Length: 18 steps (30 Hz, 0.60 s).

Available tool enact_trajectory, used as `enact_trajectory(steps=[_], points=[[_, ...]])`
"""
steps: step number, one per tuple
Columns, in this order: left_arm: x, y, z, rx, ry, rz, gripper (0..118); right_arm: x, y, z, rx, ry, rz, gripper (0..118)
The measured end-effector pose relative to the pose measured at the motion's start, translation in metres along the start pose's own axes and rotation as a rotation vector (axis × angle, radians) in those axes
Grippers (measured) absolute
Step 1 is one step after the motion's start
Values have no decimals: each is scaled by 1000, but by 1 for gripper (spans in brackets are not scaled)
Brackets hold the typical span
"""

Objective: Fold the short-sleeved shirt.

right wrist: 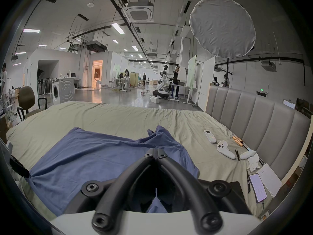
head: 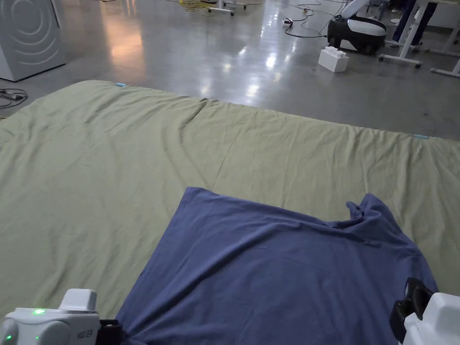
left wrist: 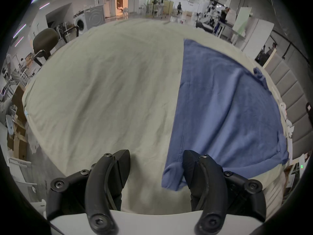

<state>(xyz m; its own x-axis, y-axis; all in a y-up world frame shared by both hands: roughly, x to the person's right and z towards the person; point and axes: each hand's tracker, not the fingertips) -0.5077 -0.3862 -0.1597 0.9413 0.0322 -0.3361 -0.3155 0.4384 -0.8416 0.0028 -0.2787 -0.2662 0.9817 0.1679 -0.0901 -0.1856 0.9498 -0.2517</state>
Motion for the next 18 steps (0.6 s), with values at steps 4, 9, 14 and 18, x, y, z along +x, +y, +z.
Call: enact_trajectory(steps=[4, 9, 14, 18], points=[[14, 5, 10, -1, 45, -43, 63, 3, -8, 2, -26, 0, 10, 1], [30, 8, 9, -5, 18, -117, 25, 7, -17, 2, -59, 4, -5, 1], [22, 13, 13, -12, -26, -121, 6, 24, -22, 8, -94, 12, -32, 1], [13, 15, 32, 44, -51, -104, 6, 52, -22, 21, -181, -26, -26, 1]])
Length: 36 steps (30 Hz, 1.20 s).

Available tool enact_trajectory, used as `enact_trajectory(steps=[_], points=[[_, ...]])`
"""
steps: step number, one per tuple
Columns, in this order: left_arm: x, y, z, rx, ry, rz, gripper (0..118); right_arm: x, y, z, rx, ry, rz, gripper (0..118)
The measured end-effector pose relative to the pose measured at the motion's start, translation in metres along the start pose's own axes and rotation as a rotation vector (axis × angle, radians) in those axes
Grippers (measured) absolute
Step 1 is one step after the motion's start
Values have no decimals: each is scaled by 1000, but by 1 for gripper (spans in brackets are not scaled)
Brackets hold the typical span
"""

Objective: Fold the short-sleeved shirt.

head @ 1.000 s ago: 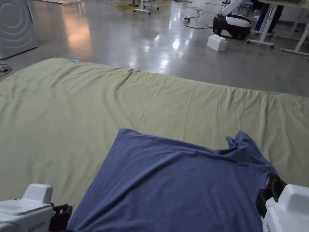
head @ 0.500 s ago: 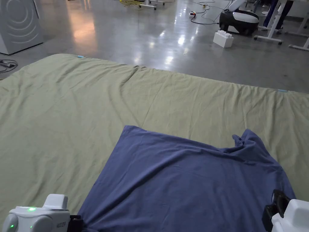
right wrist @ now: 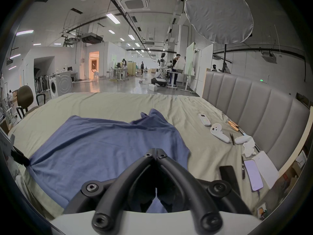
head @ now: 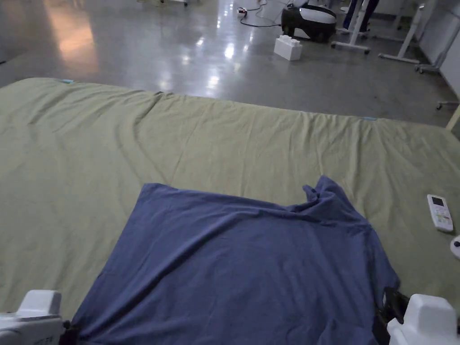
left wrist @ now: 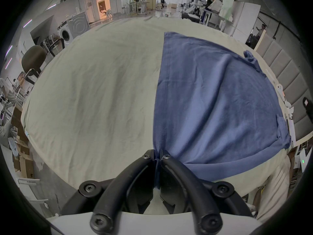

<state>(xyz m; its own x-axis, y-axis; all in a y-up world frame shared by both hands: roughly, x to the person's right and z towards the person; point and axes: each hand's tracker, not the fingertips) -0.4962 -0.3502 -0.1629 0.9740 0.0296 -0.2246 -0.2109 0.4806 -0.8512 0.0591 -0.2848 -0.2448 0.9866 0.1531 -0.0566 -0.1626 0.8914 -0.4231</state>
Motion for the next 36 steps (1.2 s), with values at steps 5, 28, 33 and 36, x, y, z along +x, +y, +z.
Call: enact_trajectory(steps=[5, 28, 33, 36], points=[[3, 1, 28, 51, -12, 22, 6, 39, -18, 0, -256, -38, -65, 39], [8, -7, 17, 31, -6, 13, 6, 44, -91, -21, -599, 29, 14, 6], [11, -8, 21, 45, -19, 16, 6, 46, -75, -13, -573, 18, 38, 6], [12, -5, 22, 52, -20, 16, 6, 47, -66, -12, -555, 22, 26, 6]])
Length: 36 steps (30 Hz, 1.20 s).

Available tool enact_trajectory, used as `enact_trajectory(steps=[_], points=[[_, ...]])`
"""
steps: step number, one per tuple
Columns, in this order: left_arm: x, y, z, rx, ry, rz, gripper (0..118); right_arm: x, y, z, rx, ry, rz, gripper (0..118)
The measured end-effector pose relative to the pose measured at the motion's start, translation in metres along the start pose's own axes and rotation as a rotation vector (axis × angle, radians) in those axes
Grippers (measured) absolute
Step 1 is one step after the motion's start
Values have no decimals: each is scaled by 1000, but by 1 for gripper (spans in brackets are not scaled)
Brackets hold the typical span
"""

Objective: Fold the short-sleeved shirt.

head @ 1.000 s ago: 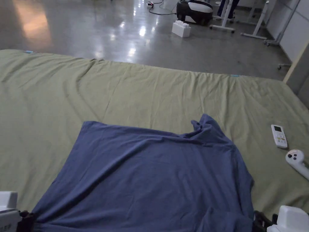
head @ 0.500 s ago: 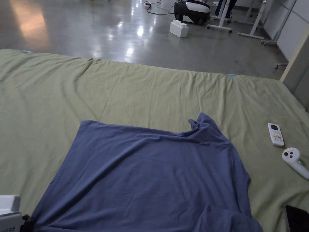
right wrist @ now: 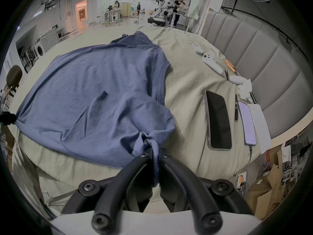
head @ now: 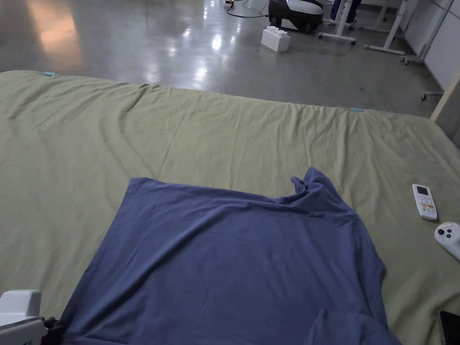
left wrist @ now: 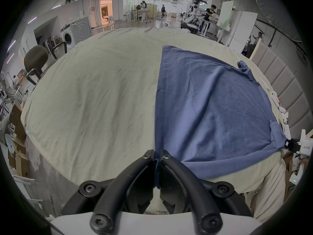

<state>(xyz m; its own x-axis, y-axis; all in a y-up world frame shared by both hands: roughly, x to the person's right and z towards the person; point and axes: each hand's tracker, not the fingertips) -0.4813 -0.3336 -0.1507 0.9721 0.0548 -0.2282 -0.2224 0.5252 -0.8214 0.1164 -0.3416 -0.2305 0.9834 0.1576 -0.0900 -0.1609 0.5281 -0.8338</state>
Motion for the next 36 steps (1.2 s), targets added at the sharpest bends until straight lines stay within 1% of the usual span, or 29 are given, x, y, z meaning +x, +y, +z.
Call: enact_trajectory(steps=[4, 5, 8, 11, 15, 21, 23, 26, 28, 31, 32, 33, 34, 35, 36], points=[[-3, 14, -1, 37, -15, 31, 6, 5, 20, 7, 36, 8, -15, 6], [-3, 20, -1, 48, -19, 37, 6, 7, 27, 8, 59, 14, -32, 6], [1, 45, -4, 84, -22, 27, 6, 10, 52, 8, 83, 15, -39, 6], [5, 74, -17, 100, -23, 18, 6, 11, 80, 1, 109, 16, -44, 6], [12, 114, -43, 122, -30, 20, 6, 12, 116, -21, 130, 17, -71, 6], [22, 163, -88, 125, -12, 1, 6, 10, 160, -66, 111, 1, -87, 6], [29, 172, -99, 126, -8, -13, 6, 9, 169, -82, 76, -15, -83, 6], [37, 184, -117, 110, 9, -75, 6, 7, 175, -101, 51, -28, -82, 6], [41, 188, -130, 88, 19, -89, 6, 6, 176, -113, 45, -31, -89, 7], [39, 191, -152, 66, 41, -96, 6, 2, 173, -120, 47, -29, -76, 7], [38, 190, -154, 63, 42, -96, 6, 2, 172, -119, 54, -25, -73, 9], [37, 187, -154, 63, 42, -88, 6, -1, 171, -114, 63, -32, -74, 16], [36, 186, -152, 67, 44, -84, 6, -1, 169, -110, 82, -39, -75, 35], [36, 183, -149, 88, 41, -88, 10, -1, 167, -106, 97, -41, -74, 52], [36, 180, -146, 132, 35, -97, 17, -2, 166, -99, 121, -43, -77, 69]])
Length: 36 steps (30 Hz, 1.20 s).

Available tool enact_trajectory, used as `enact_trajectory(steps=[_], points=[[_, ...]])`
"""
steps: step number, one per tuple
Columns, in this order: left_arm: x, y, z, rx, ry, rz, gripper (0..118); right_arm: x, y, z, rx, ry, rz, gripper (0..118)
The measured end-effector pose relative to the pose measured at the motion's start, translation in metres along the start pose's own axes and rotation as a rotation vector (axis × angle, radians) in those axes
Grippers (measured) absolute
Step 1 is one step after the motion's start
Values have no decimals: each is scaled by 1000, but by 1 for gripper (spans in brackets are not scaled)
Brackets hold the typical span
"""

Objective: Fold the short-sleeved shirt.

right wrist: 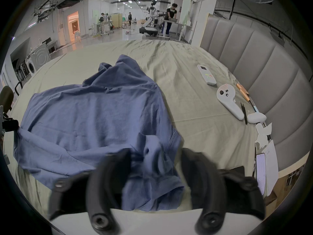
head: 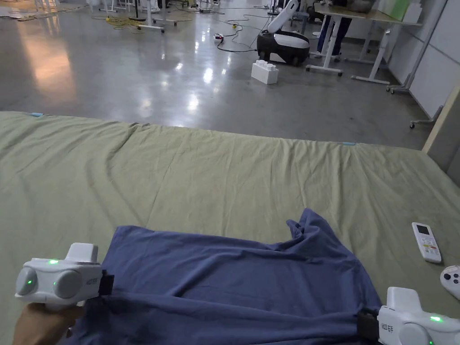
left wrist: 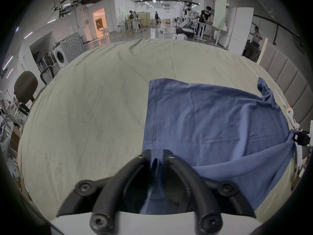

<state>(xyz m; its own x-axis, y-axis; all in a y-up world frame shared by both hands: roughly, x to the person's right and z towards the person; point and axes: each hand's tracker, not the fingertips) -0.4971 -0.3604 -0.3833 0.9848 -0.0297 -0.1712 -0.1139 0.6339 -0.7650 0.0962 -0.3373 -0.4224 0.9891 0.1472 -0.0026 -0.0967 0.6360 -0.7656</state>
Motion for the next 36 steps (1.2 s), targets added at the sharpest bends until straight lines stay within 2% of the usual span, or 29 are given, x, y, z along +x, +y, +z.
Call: enact_trajectory(steps=[1, 2, 3, 6, 9, 12, 15, 17, 18, 19, 21, 22, 23, 28, 29, 34, 36], points=[[1, -2, 6, 39, -19, -17, 35, 0, 0, 5, 39, 4, -9, 80], [2, -5, 12, 69, -24, -27, 50, 0, -1, 12, 74, 11, -11, 80], [5, -7, 20, 103, -19, -25, 60, -2, -1, 21, 116, 16, -15, 80], [14, -15, 46, 212, -37, -41, 62, -12, -3, 48, 255, 30, -14, 82], [31, -22, 76, 319, -13, -94, 62, -25, -5, 70, 395, 49, 6, 94], [47, -33, 108, 440, -17, -99, 62, -43, -8, 103, 552, 51, 11, 95], [59, -43, 139, 552, -1, -46, 55, -60, -13, 128, 657, 49, -8, 87], [65, -49, 157, 603, 9, -26, 34, -68, -15, 142, 730, 33, -9, 66], [67, -51, 162, 627, 31, -9, 20, -70, -17, 146, 723, 43, -18, 53], [68, -54, 170, 624, 22, -7, 11, -74, -19, 150, 714, 46, -25, 40], [69, -59, 181, 633, 18, 12, 7, -77, -21, 158, 769, 43, -8, 28], [68, -60, 183, 637, -11, 11, 6, -78, -24, 160, 758, 51, -12, 16], [69, -61, 188, 636, -6, 4, 5, -79, -25, 163, 795, 53, -9, 10], [63, -70, 210, 643, -10, 32, 1, -77, -36, 178, 850, 58, -51, 1], [61, -71, 213, 651, -16, 35, 0, -79, -35, 184, 893, 30, -12, 1], [50, -73, 214, 642, 42, 21, 0, -81, -36, 188, 888, 21, 7, 1], [39, -72, 205, 570, 41, 28, 0, -81, -38, 186, 883, 26, 9, 1]])
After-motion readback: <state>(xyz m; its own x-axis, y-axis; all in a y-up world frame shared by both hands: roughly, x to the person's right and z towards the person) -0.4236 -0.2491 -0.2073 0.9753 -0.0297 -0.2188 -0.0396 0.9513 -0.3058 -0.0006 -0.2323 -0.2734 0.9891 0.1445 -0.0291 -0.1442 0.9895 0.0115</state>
